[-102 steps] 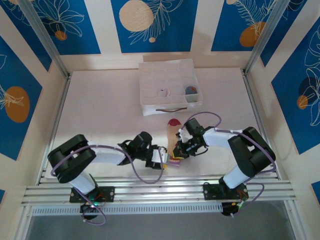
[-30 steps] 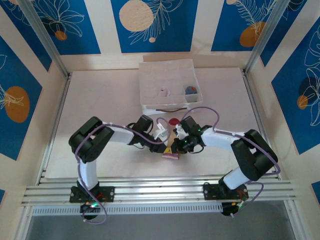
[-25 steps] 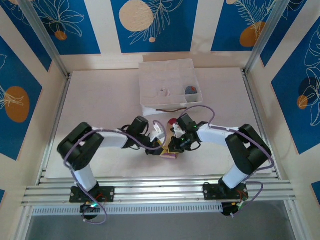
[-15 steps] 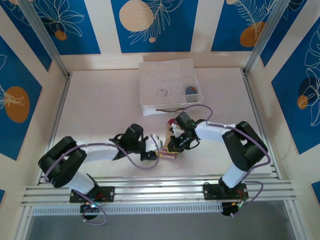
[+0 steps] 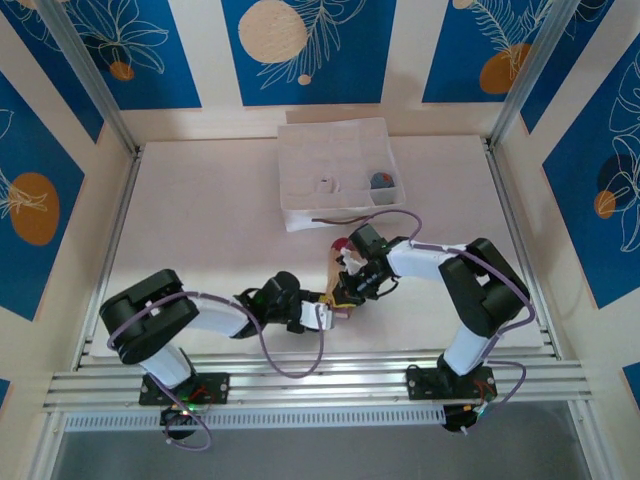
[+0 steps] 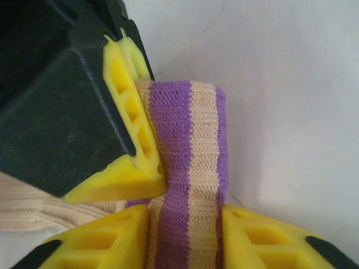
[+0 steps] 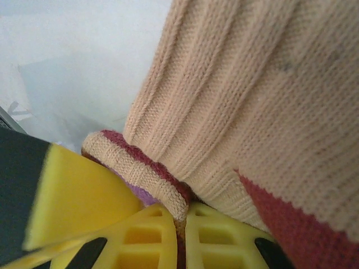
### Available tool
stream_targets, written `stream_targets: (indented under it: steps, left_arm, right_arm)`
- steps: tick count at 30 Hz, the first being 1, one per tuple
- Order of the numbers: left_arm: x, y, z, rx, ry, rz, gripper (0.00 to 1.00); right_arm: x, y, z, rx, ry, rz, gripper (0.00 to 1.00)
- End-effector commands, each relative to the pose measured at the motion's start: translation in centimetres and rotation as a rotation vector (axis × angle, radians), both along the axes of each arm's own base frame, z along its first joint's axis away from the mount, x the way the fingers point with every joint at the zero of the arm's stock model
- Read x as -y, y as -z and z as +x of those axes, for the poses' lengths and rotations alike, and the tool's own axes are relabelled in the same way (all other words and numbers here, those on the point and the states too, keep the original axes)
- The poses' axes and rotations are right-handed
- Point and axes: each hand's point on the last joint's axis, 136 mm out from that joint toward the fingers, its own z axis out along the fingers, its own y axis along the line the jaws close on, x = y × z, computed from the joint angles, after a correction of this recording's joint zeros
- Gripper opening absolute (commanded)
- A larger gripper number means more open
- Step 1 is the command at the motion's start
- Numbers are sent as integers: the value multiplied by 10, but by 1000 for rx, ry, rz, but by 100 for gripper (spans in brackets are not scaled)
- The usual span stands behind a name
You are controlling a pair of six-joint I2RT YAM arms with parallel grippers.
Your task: Roll the socks
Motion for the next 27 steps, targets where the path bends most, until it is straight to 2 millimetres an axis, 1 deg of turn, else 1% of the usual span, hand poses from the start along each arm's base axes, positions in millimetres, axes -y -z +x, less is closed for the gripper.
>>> stream_targets:
  steps: [1, 2, 3, 5, 6, 9, 11, 15, 18, 21, 25, 27]
  left_arm:
    - [-3, 14, -2, 7, 8, 67, 4]
    - [-4, 15, -7, -22, 22, 90, 0]
    - [-6, 16, -12, -59, 36, 116, 0]
    - [-6, 14, -23, -156, 67, 153, 0]
    - [-6, 13, -29, -219, 81, 171, 0]
    - [2, 2, -38, -383, 98, 161, 0]
    - [7, -2, -40, -472, 102, 170, 0]
    - [13, 0, -39, -621, 81, 245, 0]
    - [18, 0, -37, -719, 58, 273, 0]
    - [24, -3, -28, -810, 18, 254, 0]
    - [33, -18, -19, -1001, 11, 169, 0]
    - [35, -20, -15, -1069, -1, 159, 0]
  right_arm:
    - [37, 35, -34, -90, -12, -179, 15]
    - [35, 30, -31, -67, 0, -155, 31]
    - [34, 24, -27, -41, 23, -132, 39]
    - [33, 11, -19, 14, 71, -84, 44]
    - [35, 5, -16, 39, 101, -68, 45]
    - [43, -10, -8, 109, 177, -32, 44]
    - [51, -14, -5, 132, 224, -12, 42]
    - [69, -20, -3, 157, 299, 13, 41]
    - [64, -30, -3, 187, 277, 81, 46]
    - [54, -35, -6, 198, 233, 141, 47]
    - [44, -32, -7, 204, 196, 187, 48]
    - [43, -28, -7, 197, 194, 186, 48]
